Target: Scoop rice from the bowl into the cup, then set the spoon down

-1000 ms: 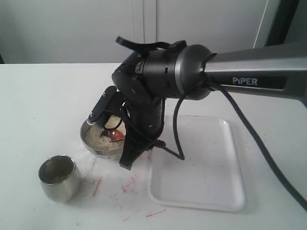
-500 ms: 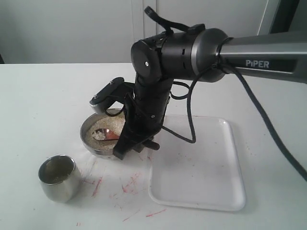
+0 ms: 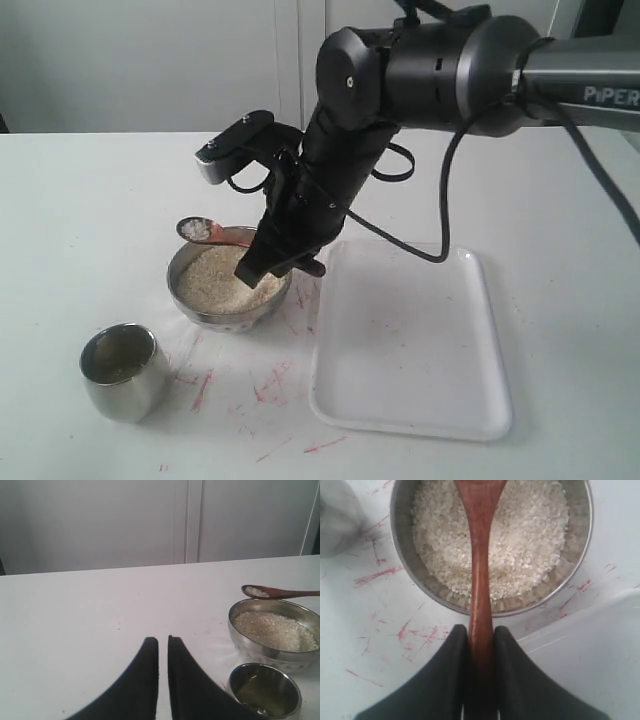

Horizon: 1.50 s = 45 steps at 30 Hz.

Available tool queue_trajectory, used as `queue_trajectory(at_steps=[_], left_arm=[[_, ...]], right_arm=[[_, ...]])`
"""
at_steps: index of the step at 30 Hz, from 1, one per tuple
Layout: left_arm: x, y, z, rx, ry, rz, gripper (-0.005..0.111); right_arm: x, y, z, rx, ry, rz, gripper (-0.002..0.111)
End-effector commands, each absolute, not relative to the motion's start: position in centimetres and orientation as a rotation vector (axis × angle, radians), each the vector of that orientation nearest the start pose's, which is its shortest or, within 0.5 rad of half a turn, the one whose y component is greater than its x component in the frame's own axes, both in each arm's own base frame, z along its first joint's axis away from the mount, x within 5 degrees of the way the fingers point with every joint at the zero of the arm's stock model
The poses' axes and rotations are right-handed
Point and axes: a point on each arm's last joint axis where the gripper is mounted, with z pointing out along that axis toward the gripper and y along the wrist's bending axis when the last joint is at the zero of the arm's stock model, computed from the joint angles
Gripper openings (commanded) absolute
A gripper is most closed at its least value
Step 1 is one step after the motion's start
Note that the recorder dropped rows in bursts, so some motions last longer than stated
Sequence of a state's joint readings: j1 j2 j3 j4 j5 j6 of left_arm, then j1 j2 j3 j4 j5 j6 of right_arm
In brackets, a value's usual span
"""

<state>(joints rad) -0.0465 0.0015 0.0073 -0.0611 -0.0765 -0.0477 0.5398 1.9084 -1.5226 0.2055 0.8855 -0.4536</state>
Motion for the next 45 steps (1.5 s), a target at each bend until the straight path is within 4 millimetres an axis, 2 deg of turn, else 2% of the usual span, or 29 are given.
queue_trajectory(at_steps=[1,5,8,14,20,26,30,34,38,45], left_arm=[[5.5,-0.2,22.1,-0.049,1.403,-0.135,0.014],[5.5,-0.2,22.1,-0.049,1.403,-0.135,0.014],[5.5,-0.2,22.1,-0.049,1.403,-0.135,0.014],[5.5,-0.2,22.1,-0.049,1.403,-0.135,0.014],[5.5,-0.2,22.1,-0.049,1.403,-0.135,0.014],[5.5,-0.2,22.1,-0.049,1.403,-0.135,0.014],[5.5,-0.2,22.1,-0.049,1.403,-0.135,0.014],[5.5,-0.2,22.1,-0.049,1.403,-0.135,0.014],[5.5,-0.2,22.1,-0.049,1.403,-0.135,0.014],[5.5,-0.2,22.1,-0.049,1.403,-0.135,0.014]], right_arm=[[33.4,21.2,25.6,-1.179,2.406,0.241,0.000],[30.6,19.9,26.8,-1.168,2.420,0.172,0.000],[27.1,20.1,28.8,-1.171,2.378,0.153,0.000],[23.1,20.4,30.6,-1.118,2.380,0.191,0.000],[18.8,22.1,31.3,-1.107,2.430,0.271,0.000],[15.7,24.4,31.3,-1.119,2.403,0.219,0.000],[14.9,25.3,31.0,-1.080,2.390,0.170,0.000],[14.7,26.8,29.0,-1.116,2.424,0.112,0.000],[15.9,28.5,26.6,-1.122,2.398,0.047,0.000],[17.6,30.6,25.1,-1.186,2.297,-0.051,0.000]])
